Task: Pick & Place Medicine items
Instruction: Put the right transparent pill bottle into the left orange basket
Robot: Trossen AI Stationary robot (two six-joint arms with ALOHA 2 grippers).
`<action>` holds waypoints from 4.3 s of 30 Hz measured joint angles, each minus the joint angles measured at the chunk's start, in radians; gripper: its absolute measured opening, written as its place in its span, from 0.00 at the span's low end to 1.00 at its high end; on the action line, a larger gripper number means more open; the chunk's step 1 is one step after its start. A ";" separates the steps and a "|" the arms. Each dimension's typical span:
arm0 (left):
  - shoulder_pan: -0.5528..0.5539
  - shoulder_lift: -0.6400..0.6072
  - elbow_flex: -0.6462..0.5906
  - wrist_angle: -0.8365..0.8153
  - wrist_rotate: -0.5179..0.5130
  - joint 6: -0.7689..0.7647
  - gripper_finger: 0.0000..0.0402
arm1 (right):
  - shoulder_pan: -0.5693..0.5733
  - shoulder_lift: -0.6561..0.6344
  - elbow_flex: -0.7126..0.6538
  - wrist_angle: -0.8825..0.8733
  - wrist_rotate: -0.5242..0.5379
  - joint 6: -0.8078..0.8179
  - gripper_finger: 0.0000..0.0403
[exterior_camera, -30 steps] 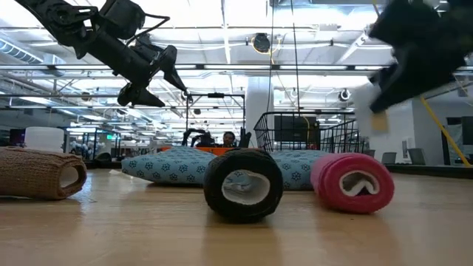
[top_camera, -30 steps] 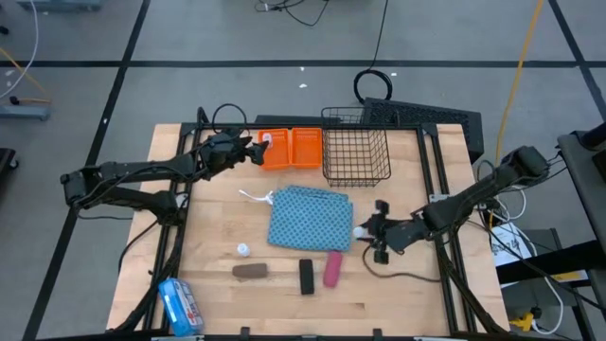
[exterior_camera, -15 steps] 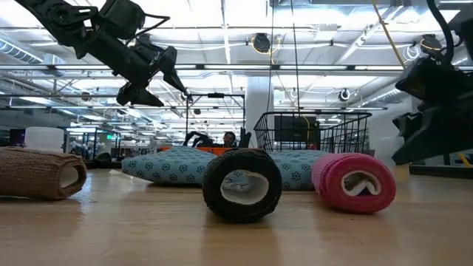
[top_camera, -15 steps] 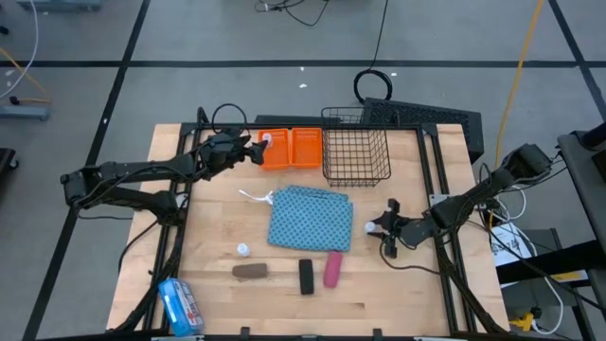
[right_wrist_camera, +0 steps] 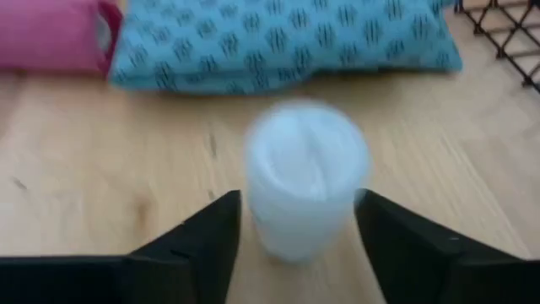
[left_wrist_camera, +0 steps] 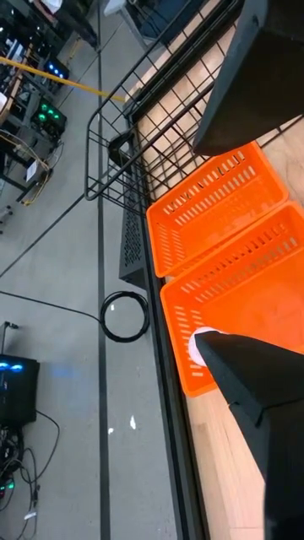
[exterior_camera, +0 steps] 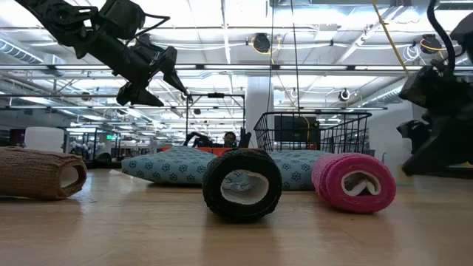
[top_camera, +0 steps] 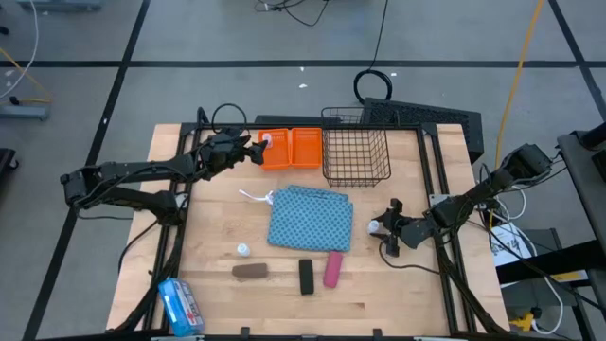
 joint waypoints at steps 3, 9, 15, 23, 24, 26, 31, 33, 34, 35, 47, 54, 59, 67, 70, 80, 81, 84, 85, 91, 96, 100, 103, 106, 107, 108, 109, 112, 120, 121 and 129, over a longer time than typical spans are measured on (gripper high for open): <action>0.000 0.000 0.000 0.000 0.000 0.000 0.91 | 0.000 -0.003 0.003 -0.007 -0.010 0.000 0.66; 0.000 0.000 0.000 0.000 0.000 0.000 0.91 | 0.001 -0.004 0.005 -0.175 -0.034 0.142 0.72; 0.000 0.000 0.000 0.000 0.000 0.000 0.91 | 0.001 -0.004 -0.085 -0.090 -0.025 0.224 0.69; 0.000 0.000 0.000 0.000 0.000 0.000 0.91 | 0.001 0.000 -0.144 0.045 0.016 0.148 0.56; 0.000 0.000 0.000 0.000 0.000 0.000 0.91 | 0.000 0.001 -0.144 0.063 0.018 0.126 0.53; 0.000 0.000 0.000 0.002 0.000 0.000 0.91 | 0.000 0.003 -0.144 0.099 0.012 0.092 0.49; 0.000 0.000 0.001 0.006 0.000 0.000 0.91 | 0.000 0.001 -0.144 0.115 0.013 0.080 0.44; 0.000 0.000 0.001 0.007 0.000 0.000 0.91 | 0.000 0.001 -0.145 0.115 0.016 0.085 0.44; 0.000 0.000 0.001 0.007 0.000 0.000 0.91 | 0.000 0.003 -0.145 0.112 0.018 0.090 0.44; 0.000 0.000 0.001 0.007 0.000 0.000 0.91 | 0.000 0.006 -0.145 0.111 0.018 0.098 0.45; 0.000 0.000 0.001 0.007 0.000 0.000 0.91 | 0.000 0.151 -0.146 0.283 0.025 0.054 0.46; 0.000 0.000 0.001 0.007 -0.001 0.000 0.91 | 0.000 0.220 -0.146 0.321 0.040 0.073 0.34; 0.000 0.000 0.001 0.010 0.034 0.000 0.91 | 0.000 0.229 -0.146 0.385 0.048 0.031 0.32; -0.043 0.001 0.048 -0.047 0.156 0.126 0.91 | -0.002 0.228 -0.067 0.393 0.059 -0.118 0.32; -0.100 0.001 0.131 -0.134 0.166 0.182 0.91 | -0.012 0.227 -0.015 0.412 0.057 -0.184 0.31; -0.334 0.079 0.366 -0.265 0.167 0.355 0.91 | -0.106 0.230 0.107 0.363 -0.025 -0.316 0.31; -0.354 0.104 0.395 -0.311 0.168 0.362 0.91 | -0.114 0.236 0.123 0.355 -0.026 -0.319 0.31; -0.402 0.208 0.509 -0.425 0.167 0.382 0.91 | -0.137 0.260 0.166 0.330 -0.041 -0.349 0.31; -0.415 0.246 0.550 -0.472 0.165 0.392 0.91 | -0.148 0.277 0.180 0.328 -0.061 -0.363 0.31; -0.490 0.496 0.788 -0.629 0.160 0.528 0.91 | -0.192 0.386 0.262 0.338 -0.137 -0.395 0.31; -0.535 0.677 0.912 -0.641 0.169 0.661 0.91 | -0.219 0.472 0.293 0.337 -0.168 -0.404 0.31; -0.542 0.786 0.977 -0.646 0.236 0.676 0.91 | -0.237 0.519 0.305 0.353 -0.186 -0.393 0.31; -0.541 0.836 1.004 -0.644 0.292 0.652 0.91 | -0.239 0.546 0.305 0.386 -0.186 -0.394 0.31; -0.536 0.869 1.011 -0.628 0.325 0.632 0.91 | -0.239 0.547 0.305 0.403 -0.188 -0.397 0.31; -0.532 0.878 1.010 -0.629 0.335 0.622 0.91 | -0.239 0.548 0.305 0.402 -0.189 -0.397 0.31; -0.530 0.888 1.010 -0.610 0.347 0.613 0.91 | -0.239 0.548 0.305 0.404 -0.190 -0.397 0.31; -0.529 0.895 1.011 -0.601 0.357 0.603 0.91 | -0.239 0.548 0.304 0.409 -0.190 -0.398 0.31; -0.527 0.927 1.011 -0.573 0.367 0.599 0.91 | -0.239 0.548 0.304 0.413 -0.192 -0.401 0.31; -0.531 0.964 1.010 -0.526 0.354 0.600 0.91 | -0.243 0.548 0.304 0.414 -0.210 -0.398 0.31; -0.531 0.964 1.010 -0.519 0.340 0.600 0.91 | -0.244 0.548 0.304 0.415 -0.210 -0.398 0.31; -0.530 0.976 1.011 -0.439 0.337 0.627 0.91 | -0.245 0.548 0.304 0.412 -0.210 -0.397 0.31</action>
